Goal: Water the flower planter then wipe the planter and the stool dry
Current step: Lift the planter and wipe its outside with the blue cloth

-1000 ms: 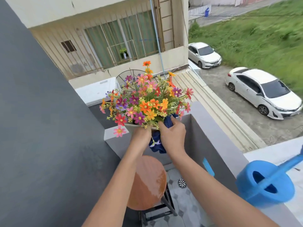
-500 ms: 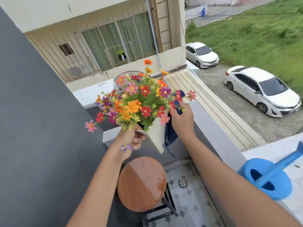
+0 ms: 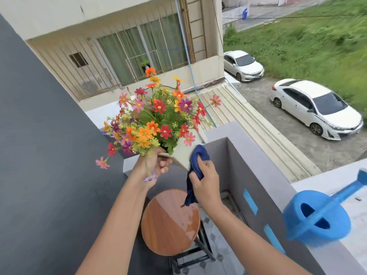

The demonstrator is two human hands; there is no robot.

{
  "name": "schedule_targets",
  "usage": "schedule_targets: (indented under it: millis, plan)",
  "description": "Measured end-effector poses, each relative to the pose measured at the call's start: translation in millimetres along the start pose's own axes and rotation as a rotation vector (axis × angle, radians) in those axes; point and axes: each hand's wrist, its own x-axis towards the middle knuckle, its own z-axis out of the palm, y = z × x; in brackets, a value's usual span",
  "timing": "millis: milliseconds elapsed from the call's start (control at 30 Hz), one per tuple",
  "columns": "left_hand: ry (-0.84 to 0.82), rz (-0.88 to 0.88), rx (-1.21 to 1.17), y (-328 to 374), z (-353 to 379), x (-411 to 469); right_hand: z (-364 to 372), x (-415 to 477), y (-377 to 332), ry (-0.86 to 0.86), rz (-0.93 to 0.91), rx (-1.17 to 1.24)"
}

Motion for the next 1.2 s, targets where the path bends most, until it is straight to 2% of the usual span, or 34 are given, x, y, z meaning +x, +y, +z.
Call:
schedule_targets:
  millis: [100,267,400,533,767,967,1067,1200]
  plan:
    - [0.029,0.032,0.026,-8,5,-2,-1,8,-7,0.022,0.071,0.034]
    - [0.02,0.088,0.082,-17,17,-7,-4,31,-58,0.154,-0.06,0.207]
    - [-0.027,0.041,0.003,-16,17,-16,-15,63,-66,0.164,-0.134,0.146]
    - [-0.05,-0.004,-0.056,-14,14,-24,-31,91,-44,0.219,-0.019,0.056]
    - [0.0,0.024,-0.074,-6,11,-26,-23,76,-11,0.122,0.186,-0.008]
    - [0.018,0.01,0.032,-19,12,-22,-23,80,-57,0.11,-0.044,0.161]
    - [0.018,0.026,-0.054,-19,11,-18,-15,56,-71,0.083,-0.179,0.149]
    - [-0.045,0.059,-0.15,-9,6,-9,7,9,-42,-0.03,-0.295,0.127]
